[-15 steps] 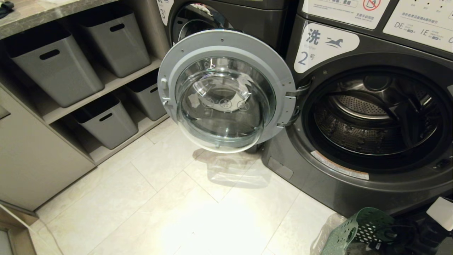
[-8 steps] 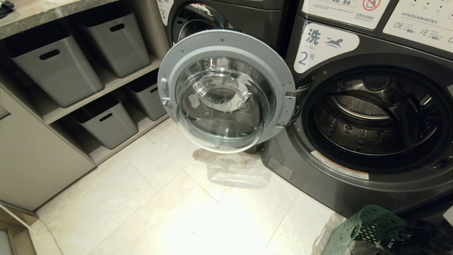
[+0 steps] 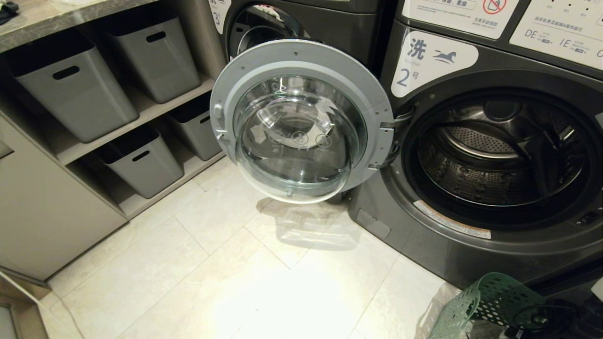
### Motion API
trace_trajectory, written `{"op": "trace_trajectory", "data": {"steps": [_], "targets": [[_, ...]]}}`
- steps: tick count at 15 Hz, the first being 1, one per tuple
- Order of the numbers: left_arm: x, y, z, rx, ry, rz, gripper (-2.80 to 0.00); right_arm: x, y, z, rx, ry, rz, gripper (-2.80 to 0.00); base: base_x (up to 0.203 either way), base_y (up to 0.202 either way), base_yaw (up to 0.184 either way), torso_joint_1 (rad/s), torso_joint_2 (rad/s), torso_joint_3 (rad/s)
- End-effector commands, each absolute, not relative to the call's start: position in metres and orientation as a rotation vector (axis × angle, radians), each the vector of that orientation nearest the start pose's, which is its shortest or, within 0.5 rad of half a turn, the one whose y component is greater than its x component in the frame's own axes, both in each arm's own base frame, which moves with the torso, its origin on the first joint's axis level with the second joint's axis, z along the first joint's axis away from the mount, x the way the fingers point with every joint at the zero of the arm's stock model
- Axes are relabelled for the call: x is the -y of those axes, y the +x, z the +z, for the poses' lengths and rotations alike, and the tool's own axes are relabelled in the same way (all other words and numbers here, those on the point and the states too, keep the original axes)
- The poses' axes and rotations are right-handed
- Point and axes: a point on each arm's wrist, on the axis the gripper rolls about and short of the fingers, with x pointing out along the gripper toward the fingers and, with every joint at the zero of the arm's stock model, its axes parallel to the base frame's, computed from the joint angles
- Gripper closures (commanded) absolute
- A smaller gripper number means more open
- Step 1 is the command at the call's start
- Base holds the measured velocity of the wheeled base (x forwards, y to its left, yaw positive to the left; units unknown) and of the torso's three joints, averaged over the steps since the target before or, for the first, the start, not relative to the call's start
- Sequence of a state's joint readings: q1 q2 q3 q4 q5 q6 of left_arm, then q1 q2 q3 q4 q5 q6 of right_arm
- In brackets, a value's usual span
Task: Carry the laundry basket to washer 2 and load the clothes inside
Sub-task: Place the clothes into the washing machine
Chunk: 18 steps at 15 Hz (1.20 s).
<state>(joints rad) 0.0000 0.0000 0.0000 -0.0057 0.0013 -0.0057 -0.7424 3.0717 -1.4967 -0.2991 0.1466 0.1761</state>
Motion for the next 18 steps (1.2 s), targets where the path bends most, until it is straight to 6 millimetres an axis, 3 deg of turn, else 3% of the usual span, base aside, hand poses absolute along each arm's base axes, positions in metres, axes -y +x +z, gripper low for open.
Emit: {"op": "trace_trajectory", "data": {"steps": [1,14,18], "targets": [[0.000,-0.023,0.076,0.004,-0.006,0.002,0.00,0.266,0.295,-0.254,-1.157,0.694,-0.598,-2.80,0.000,0.000,0.000,0.000,0.00,0.000],[0.000,-0.023,0.076,0.004,-0.006,0.002,0.00,0.261,0.289,-0.253,-1.163,0.669,-0.593,-2.80,0.000,0.000,0.000,0.000,0.00,0.000],[0.000,-0.023,0.076,0.005,-0.006,0.003,0.00,0.256,0.270,-0.256,-1.145,0.575,-0.556,-2.80,0.000,0.000,0.000,0.000,0.00,0.000]]}}
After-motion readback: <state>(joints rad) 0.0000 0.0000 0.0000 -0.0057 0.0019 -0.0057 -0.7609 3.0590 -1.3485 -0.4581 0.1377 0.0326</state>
